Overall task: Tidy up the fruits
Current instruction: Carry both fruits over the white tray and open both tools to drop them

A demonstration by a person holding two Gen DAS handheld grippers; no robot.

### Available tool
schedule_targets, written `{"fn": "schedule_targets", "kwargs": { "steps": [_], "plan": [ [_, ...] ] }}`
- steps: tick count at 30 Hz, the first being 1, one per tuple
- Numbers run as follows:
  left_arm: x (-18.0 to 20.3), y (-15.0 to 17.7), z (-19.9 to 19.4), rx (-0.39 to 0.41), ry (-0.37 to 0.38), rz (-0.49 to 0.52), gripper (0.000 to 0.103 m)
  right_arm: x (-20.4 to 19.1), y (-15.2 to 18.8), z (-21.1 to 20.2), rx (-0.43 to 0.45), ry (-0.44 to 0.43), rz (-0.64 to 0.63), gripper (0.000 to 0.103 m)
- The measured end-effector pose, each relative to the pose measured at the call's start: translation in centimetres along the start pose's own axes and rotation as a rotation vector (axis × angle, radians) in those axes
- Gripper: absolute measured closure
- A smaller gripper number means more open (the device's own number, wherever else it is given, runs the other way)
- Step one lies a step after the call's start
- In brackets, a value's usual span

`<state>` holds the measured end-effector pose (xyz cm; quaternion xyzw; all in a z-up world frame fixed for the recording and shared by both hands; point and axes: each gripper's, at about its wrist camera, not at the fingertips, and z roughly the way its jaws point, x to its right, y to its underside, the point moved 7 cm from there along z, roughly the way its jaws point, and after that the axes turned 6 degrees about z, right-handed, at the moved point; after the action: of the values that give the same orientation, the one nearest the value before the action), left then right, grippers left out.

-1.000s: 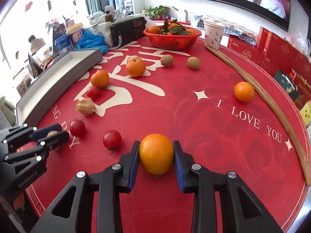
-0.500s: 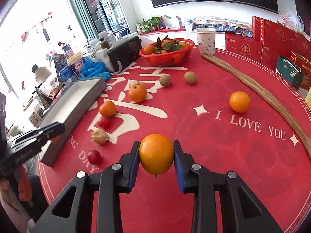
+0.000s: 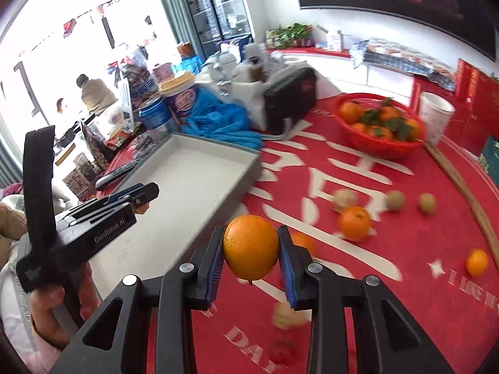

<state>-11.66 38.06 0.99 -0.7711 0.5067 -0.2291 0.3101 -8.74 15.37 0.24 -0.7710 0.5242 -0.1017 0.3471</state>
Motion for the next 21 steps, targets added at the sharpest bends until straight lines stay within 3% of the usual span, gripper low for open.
{"fn": "schedule_targets", "kwargs": {
  "steps": [10,21],
  "plan": [
    [-3.8,1.1,2.1,-0.074,-0.045,-0.103,0.081,-6.8,-1.5,7.1,-0.108,-0.040,-0.072,0.069],
    [-3.9,1.4,3.1,-0.108,-0.039,-0.104,0.080,-7.6,-1.7,8.8,-0.153,-0.018,-0.089,0.069]
  ]
}}
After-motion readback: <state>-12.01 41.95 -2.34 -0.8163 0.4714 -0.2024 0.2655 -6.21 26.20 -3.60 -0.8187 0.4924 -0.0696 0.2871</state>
